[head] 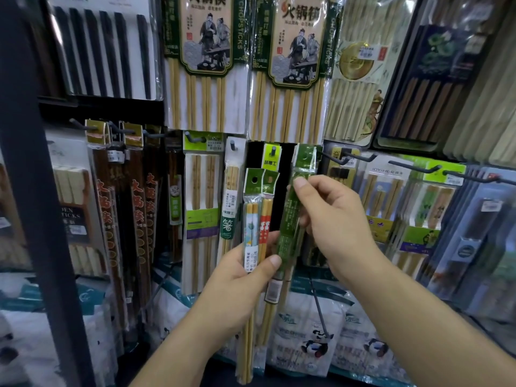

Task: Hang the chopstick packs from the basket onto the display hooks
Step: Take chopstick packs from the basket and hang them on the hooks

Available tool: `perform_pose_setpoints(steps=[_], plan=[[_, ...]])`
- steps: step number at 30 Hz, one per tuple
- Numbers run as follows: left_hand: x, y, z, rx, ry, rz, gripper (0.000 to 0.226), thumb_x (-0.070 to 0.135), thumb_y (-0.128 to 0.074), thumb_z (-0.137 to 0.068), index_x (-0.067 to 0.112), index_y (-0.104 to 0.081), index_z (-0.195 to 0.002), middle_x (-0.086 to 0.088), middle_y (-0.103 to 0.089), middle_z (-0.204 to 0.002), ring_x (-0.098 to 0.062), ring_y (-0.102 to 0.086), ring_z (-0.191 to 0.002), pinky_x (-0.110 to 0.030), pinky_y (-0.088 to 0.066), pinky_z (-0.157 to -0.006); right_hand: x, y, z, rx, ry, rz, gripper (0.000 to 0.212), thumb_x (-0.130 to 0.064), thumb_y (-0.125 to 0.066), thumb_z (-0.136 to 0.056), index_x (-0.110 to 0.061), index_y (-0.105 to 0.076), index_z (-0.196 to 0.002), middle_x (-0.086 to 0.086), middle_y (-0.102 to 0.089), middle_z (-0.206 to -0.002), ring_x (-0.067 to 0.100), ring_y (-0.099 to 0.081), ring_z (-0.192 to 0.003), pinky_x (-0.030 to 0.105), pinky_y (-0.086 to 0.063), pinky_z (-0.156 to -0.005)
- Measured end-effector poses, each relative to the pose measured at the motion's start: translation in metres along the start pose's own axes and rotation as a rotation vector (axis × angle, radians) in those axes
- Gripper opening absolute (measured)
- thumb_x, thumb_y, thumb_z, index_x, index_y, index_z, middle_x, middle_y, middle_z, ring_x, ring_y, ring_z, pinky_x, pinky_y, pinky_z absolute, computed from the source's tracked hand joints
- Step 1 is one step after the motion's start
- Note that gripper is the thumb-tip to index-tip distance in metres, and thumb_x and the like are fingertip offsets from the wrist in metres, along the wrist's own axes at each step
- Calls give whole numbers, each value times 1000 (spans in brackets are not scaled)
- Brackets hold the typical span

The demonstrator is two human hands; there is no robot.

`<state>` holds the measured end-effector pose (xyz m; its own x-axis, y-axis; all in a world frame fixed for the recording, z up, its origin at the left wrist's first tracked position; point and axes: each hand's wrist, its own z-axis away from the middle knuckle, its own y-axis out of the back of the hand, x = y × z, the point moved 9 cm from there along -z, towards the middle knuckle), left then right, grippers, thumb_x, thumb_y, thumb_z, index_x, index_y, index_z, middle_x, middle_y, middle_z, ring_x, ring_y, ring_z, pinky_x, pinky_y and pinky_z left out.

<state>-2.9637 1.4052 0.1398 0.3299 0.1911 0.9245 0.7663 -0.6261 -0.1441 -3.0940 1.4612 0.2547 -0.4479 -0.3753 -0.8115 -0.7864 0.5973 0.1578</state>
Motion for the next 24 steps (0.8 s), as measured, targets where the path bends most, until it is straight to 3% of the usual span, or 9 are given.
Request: perform_pose_setpoints(steps=[2, 4, 7, 11, 17, 21, 24], plan=[[0, 7, -3, 44, -12, 45, 33, 16, -59, -102, 42, -76, -116, 13, -78, -101, -4, -72, -103, -21, -58, -85, 3, 7, -5, 49, -29, -7, 32, -34, -58, -102, -9, -63, -82, -3, -43, -57, 8, -41, -49, 16, -37, -45], [2, 13, -5, 74, -14, 95, 30, 19, -58, -102, 37, -77, -116, 4, -73, -85, -10, -73, -86, -24, -60, -80, 5, 11, -9, 74, -46, 23, 34, -36, -58, -102, -10, -63, -81, -10, -37, -52, 6, -35, -47, 16, -34, -44], [7, 16, -5, 63, -38, 80, 36, 37, -56, -95, 38, -69, -128, 2, -63, -73, -13, -61, -65, -24, -57, -68, 9, 11, -13, 76, -78, 35, 36, -37, -58, -102, -5, -65, -87, -14, -32, -49, 6, -31, -45, 17, -32, -43], [5, 7, -4, -2, -3, 154, 41, 44, -56, -91, 44, -62, -132, 2, -50, -65, -10, -39, -49, -24, -39, -46, 11, 10, -12, 89, -100, 39, 41, -37, -58, -102, 3, -61, -91, -12, -29, -46, 9, -28, -42, 19, -32, -42], [8, 6, -2, -15, 9, 169, 14, 53, -66, -83, 41, -64, -90, 6, -49, -64, -8, -33, -46, -20, -29, -41, 12, 12, -10, 109, -115, 1, 44, -34, -60, -102, 6, -54, -85, -10, -28, -46, 11, -26, -43, 19, -30, -41], [3, 11, -3, 47, 49, 212, 39, 48, -67, -94, 14, -49, -100, 2, -53, -68, -9, -36, -47, -19, -30, -39, 9, 11, -10, 98, -103, -12, 40, -34, -59, -102, -9, -51, -72, -12, -25, -46, 9, -24, -43, 17, -34, -43], [1, 11, -3, 37, 42, 202, 22, 37, -58, -96, 16, -53, -101, 0, -57, -71, -10, -44, -51, -21, -34, -41, 9, 10, -11, 88, -101, -9, 39, -35, -59, -102, -8, -53, -74, -12, -24, -45, 8, -23, -41, 15, -35, -43]])
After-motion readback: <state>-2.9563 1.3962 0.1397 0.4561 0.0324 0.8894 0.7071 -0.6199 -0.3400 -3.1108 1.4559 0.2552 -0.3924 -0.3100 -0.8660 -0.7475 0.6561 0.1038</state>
